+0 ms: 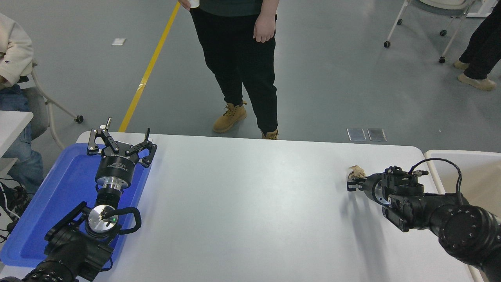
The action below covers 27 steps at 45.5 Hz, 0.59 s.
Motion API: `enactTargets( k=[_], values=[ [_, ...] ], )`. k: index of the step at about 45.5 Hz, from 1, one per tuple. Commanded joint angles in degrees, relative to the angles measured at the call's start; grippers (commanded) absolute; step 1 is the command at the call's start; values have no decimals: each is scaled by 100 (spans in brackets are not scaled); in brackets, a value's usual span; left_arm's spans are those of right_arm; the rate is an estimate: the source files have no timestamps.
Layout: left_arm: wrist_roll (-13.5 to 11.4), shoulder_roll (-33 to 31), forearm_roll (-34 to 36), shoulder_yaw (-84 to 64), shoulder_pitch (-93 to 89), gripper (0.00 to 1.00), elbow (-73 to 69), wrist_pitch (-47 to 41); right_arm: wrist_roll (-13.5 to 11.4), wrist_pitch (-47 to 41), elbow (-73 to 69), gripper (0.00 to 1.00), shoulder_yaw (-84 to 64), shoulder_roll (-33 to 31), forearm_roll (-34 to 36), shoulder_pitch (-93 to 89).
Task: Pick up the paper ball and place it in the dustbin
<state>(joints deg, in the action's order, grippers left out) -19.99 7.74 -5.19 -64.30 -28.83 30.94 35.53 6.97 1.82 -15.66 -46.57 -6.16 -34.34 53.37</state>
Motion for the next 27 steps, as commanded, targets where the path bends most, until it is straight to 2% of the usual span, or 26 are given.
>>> enactTargets(
  k=[1, 19, 27],
  values=[
    [4, -1, 9, 5, 0, 100, 0, -2, 15, 99, -788, 0, -54, -517, -116, 771],
    [13, -1, 9, 5, 0, 100, 0, 7, -3, 47, -3671, 0, -142, -2003, -1443, 2555],
    [13, -1, 9, 5, 0, 100, 0, 7, 6, 20, -4760, 0, -607, -2416, -1487, 3196]
  ],
)
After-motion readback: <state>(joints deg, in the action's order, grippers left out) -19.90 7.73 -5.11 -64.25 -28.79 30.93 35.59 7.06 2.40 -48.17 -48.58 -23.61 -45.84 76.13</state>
